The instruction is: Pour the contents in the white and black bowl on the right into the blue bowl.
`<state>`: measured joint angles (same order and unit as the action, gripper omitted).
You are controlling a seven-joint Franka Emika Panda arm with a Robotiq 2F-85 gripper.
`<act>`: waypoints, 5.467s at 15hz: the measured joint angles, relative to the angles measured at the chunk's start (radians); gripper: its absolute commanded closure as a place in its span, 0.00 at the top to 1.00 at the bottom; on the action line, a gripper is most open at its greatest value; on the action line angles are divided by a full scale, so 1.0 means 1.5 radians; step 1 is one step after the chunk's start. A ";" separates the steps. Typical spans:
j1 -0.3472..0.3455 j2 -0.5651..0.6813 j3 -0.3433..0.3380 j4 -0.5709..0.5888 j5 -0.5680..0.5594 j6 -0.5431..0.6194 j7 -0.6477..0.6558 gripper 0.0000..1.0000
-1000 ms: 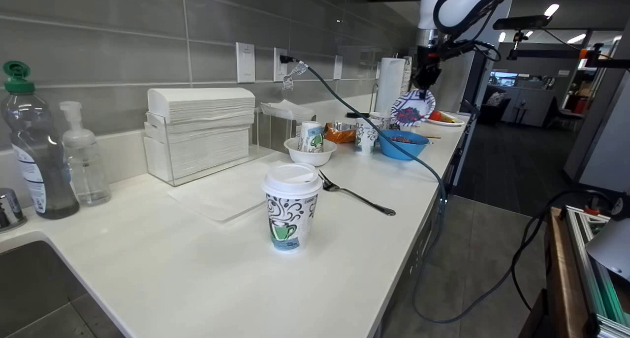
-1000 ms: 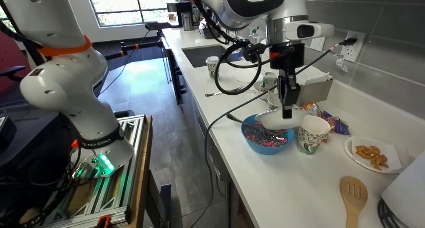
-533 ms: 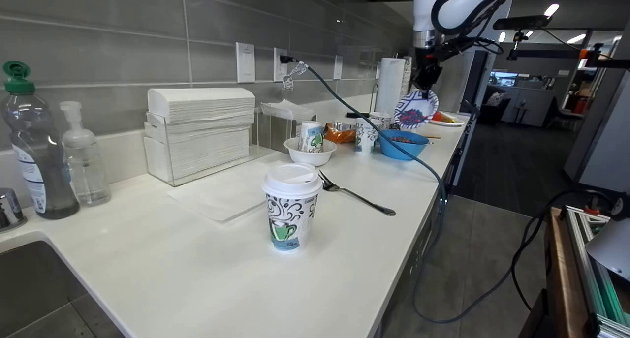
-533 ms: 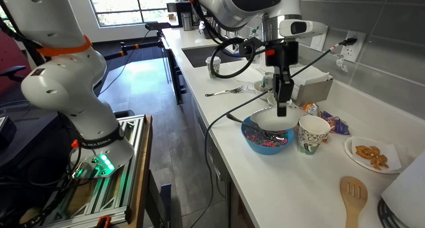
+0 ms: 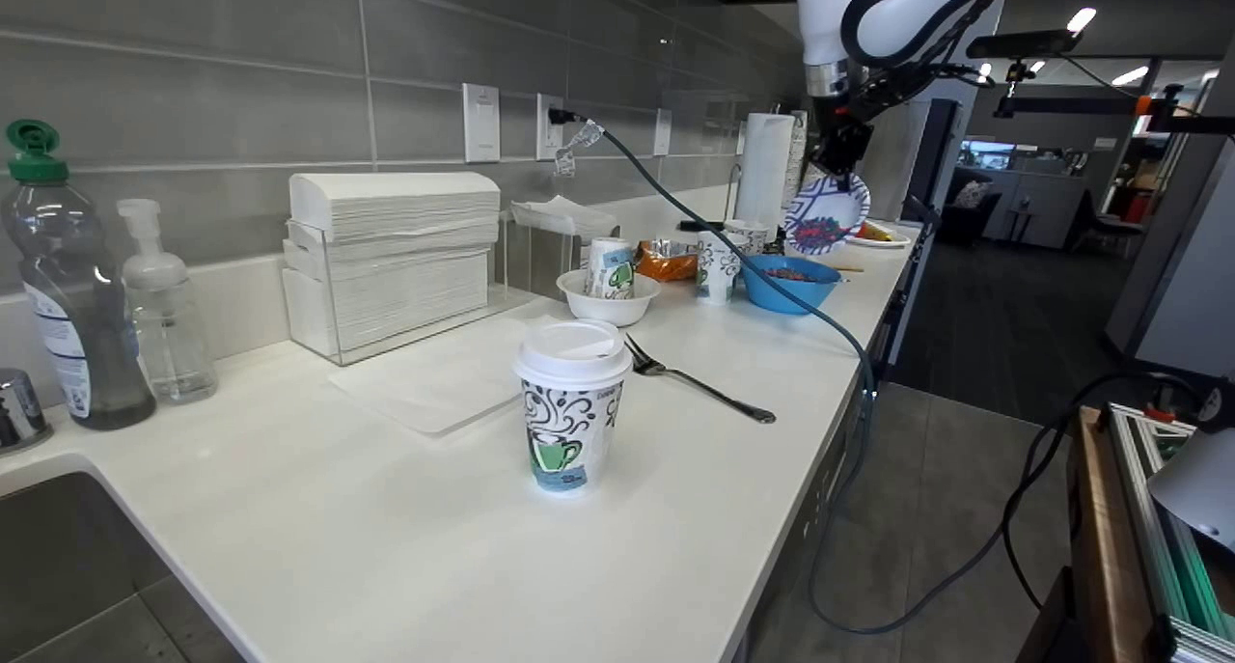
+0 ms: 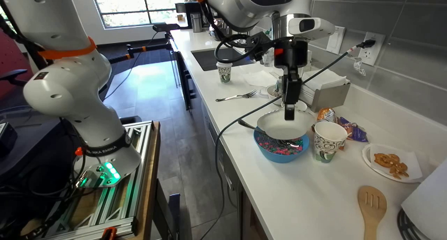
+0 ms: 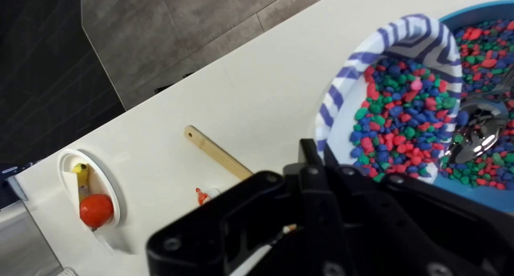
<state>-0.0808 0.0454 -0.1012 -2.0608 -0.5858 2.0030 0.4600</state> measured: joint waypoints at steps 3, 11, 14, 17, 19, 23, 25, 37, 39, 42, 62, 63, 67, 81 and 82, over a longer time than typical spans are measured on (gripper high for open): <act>0.006 0.004 0.004 0.013 -0.024 -0.036 0.019 0.00; 0.010 0.010 0.007 0.027 -0.043 -0.064 0.032 0.02; 0.010 0.010 0.007 0.027 -0.043 -0.064 0.032 0.00; 0.010 0.010 0.007 0.027 -0.043 -0.064 0.032 0.00; 0.011 0.010 0.009 0.032 -0.044 -0.071 0.031 0.00; 0.021 0.014 0.019 0.062 -0.057 -0.132 0.031 0.00; 0.028 0.019 0.024 0.081 -0.067 -0.169 0.031 0.00; 0.046 0.073 0.034 0.156 -0.121 -0.294 0.049 0.00; 0.047 0.088 0.034 0.176 -0.121 -0.294 0.049 0.00; 0.050 0.119 0.034 0.213 -0.121 -0.294 0.049 0.00; 0.145 0.247 0.040 0.358 -0.231 -0.532 0.056 0.00; 0.147 0.251 0.040 0.361 -0.238 -0.545 0.060 0.00; 0.163 0.268 0.045 0.373 -0.281 -0.584 0.076 0.00; 0.068 0.212 0.059 0.313 -0.217 -0.358 0.101 0.00; 0.051 0.190 0.055 0.287 -0.201 -0.312 0.104 0.00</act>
<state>-0.0045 0.3310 -0.0190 -1.6303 -0.8875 1.5346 0.6153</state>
